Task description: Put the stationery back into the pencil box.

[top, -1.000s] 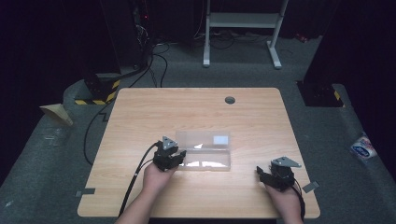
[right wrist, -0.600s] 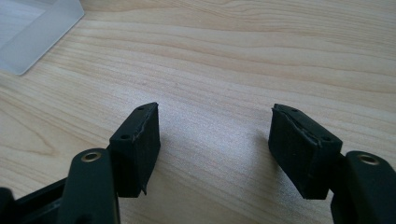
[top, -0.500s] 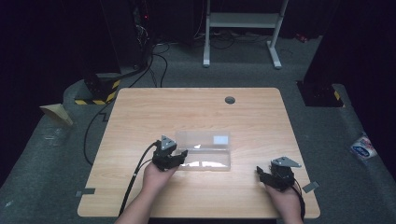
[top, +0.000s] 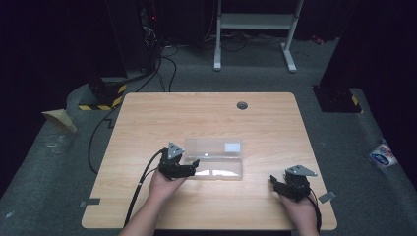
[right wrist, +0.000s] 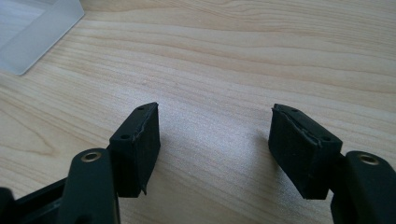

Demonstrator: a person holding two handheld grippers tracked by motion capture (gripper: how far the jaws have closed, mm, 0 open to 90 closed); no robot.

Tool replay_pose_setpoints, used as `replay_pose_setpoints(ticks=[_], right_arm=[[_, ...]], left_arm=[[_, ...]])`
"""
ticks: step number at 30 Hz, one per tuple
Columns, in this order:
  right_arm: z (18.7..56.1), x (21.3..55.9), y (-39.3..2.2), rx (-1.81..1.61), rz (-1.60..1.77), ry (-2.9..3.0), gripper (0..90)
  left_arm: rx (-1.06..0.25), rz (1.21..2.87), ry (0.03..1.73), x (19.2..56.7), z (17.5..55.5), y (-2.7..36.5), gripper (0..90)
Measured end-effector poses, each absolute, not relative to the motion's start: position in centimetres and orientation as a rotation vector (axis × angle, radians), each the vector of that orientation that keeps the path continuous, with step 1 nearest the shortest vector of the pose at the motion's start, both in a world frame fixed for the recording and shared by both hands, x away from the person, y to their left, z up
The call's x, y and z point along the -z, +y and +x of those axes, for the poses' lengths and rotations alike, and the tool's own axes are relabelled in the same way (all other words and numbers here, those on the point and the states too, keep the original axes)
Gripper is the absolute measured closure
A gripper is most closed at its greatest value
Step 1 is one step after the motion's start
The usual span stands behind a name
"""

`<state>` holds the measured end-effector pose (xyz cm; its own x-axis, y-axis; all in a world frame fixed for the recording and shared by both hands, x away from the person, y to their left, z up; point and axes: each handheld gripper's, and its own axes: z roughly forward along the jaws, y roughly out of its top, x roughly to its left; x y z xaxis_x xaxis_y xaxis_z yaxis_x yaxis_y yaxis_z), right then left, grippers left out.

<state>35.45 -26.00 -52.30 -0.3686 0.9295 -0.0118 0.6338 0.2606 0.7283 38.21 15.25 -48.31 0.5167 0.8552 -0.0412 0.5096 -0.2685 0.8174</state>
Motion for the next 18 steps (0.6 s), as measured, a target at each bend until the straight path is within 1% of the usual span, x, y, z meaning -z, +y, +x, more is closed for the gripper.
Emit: replay_pose_setpoints(ticks=[8, 15, 18], right_arm=[[35.4, 52.3, -26.0, -0.896, 1.416, 2.096, 33.7], [35.4, 52.3, -26.0, -0.895, 1.415, 2.095, 33.7], [35.4, 52.3, -26.0, -0.895, 1.415, 2.095, 33.7]], left_arm=[[-0.533, 1.938, 1.132, 49.1, 37.4, 17.4, 15.1], [-0.547, 1.929, 1.174, 49.9, 36.2, 20.9, 14.2], [-0.562, 1.962, 1.198, 50.4, 35.5, 22.7, 14.0]])
